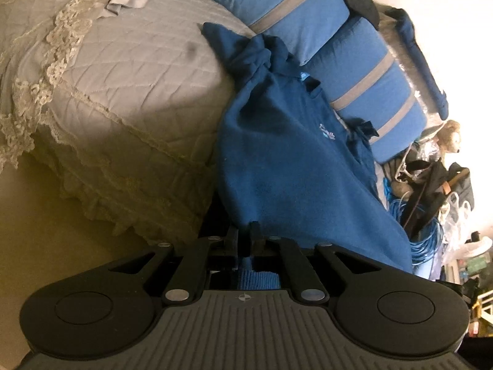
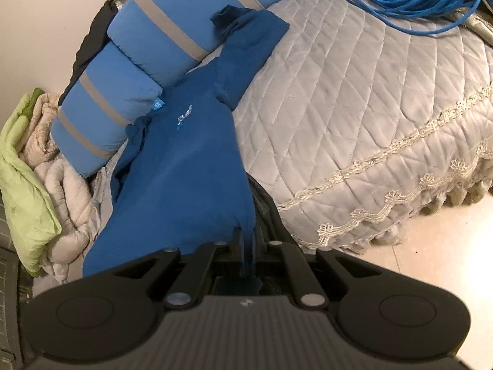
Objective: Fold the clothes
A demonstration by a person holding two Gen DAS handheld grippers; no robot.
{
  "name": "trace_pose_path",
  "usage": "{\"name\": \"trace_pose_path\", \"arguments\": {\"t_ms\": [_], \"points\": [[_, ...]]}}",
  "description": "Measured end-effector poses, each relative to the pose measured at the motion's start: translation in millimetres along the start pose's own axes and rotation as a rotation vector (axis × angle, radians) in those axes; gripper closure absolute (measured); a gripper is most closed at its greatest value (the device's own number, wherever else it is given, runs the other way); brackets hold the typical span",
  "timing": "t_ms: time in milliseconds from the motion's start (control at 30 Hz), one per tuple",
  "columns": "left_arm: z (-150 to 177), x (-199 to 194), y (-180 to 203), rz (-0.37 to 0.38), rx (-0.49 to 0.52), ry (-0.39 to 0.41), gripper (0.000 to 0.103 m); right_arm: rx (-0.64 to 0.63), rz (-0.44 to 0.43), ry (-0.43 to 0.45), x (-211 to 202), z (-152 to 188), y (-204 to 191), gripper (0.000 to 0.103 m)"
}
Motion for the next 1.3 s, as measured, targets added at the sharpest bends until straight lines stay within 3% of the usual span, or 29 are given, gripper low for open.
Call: {"name": "trace_pose_path", "arguments": {"t_ms": [167, 300, 567, 600, 633, 667, 700, 733, 767, 967, 1100, 1300], "points": [[-11, -20, 1, -0.048, 0.061, 0.109, 0.049, -0.003, 0.015, -0.006, 6, -2, 4, 0.099], [-25, -41, 3, -0.072, 0.071, 0.217, 0.042, 0.004, 0.013, -0.006, 7, -4, 5, 0.099], [-52, -51, 19, -0.102, 0.108, 0.307, 0.036, -0.078, 0.0, -0.011, 7, -4, -4, 0.095], [-55, -52, 22, -0.109, 0.124, 0.312, 0.036, -0.103, -0.009, -0.002, 5, -5, -8, 0.091], [-58, -53, 26, -0.115, 0.141, 0.317, 0.035, -0.128, -0.018, 0.009, 1, -7, -13, 0.079], [-62, -55, 30, -0.118, 0.158, 0.324, 0.034, -0.148, -0.02, 0.023, -2, -9, -17, 0.052], [-66, -57, 34, -0.117, 0.175, 0.332, 0.034, -0.168, -0.022, 0.044, -6, -13, -22, 0.04], [-70, -59, 38, -0.117, 0.192, 0.34, 0.033, -0.189, -0.024, 0.066, -10, -18, -27, 0.017], [-74, -61, 42, -0.117, 0.21, 0.348, 0.033, -0.21, -0.029, 0.096, -14, -23, -32, 0.007], [-95, -64, 69, -0.099, 0.293, 0.396, 0.028, -0.24, -0.086, 0.153, -16, -53, -54, 0.007], [-102, -60, 77, -0.085, 0.303, 0.406, 0.028, -0.176, -0.109, 0.107, 12, -61, -46, 0.013], [-108, -53, 86, -0.065, 0.313, 0.412, 0.028, -0.01, -0.176, 0.002, 55, -66, -26, 0.049]]}}
Point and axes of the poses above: each gripper's, at about its wrist camera, not at the fingertips, and x roughly the way its jaws point, y to its right, z to its underside, the point moved 9 cm from there along x, roughly the way its jaws point, and after that the axes turned 8 degrees about x, right-handed, at the moved point
